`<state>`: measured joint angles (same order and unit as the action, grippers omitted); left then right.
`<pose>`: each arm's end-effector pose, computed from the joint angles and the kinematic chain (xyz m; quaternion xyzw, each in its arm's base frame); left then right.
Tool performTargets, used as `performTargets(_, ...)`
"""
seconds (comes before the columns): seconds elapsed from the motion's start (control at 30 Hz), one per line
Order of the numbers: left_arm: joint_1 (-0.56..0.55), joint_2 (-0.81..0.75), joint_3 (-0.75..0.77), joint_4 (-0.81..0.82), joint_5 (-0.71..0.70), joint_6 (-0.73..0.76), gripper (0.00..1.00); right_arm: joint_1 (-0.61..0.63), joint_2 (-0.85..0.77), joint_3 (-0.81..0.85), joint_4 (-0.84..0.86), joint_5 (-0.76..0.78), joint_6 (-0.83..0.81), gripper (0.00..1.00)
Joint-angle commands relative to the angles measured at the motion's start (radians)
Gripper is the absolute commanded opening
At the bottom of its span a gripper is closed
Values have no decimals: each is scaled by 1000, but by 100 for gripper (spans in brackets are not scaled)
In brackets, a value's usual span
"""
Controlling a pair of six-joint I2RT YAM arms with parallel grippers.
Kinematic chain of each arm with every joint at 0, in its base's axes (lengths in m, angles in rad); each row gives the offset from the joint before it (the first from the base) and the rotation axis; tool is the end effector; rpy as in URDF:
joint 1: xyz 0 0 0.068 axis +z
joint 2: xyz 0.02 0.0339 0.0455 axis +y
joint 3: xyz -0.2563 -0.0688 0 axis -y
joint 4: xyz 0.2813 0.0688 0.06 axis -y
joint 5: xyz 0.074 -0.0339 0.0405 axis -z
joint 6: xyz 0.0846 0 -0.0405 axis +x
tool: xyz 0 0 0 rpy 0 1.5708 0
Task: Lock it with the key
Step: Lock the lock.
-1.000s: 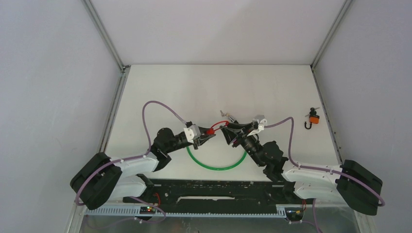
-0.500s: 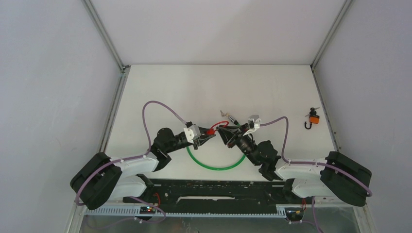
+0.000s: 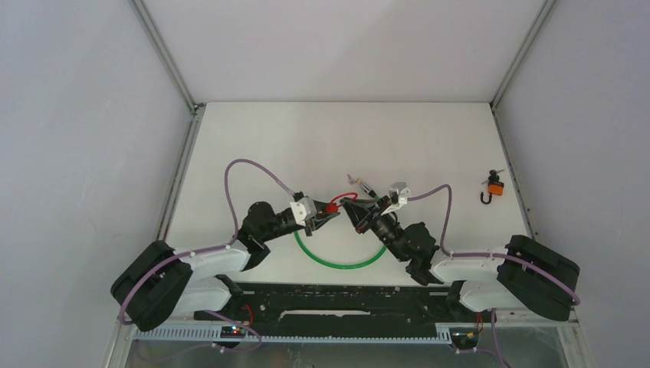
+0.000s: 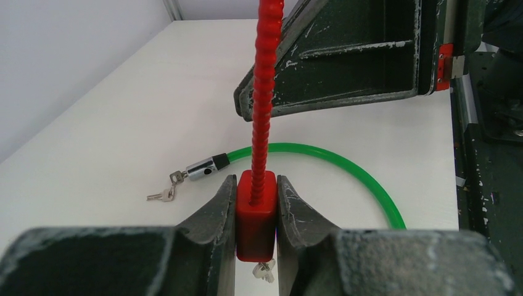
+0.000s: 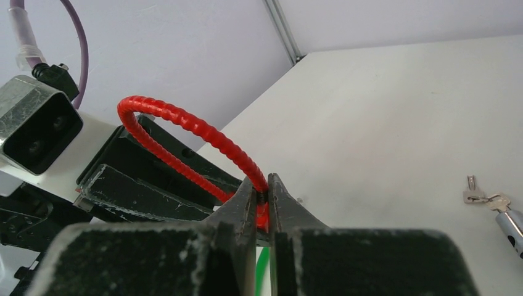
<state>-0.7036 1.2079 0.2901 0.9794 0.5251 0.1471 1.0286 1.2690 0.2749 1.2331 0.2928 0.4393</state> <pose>0.1971 -0.2229 0.1752 0.4452 0.5246 -0.3642 0.6277 0.1747 0.2427 0.1918 -0.0677 0.6181 0.4542 0.6380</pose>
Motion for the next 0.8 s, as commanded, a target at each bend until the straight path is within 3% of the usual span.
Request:
performTargets(0.0, -3, -15, 60, 54, 23, -3, 0, 36, 13, 50, -25, -22, -76, 0)
performTargets(0.3, -2, -15, 63, 47, 24, 0, 0, 79, 18, 111, -178, -84, -221, 0)
performTargets(0.77, -2, -19, 59, 51, 18, -2, 0, 86, 55, 113, -268, -62, -210, 2)
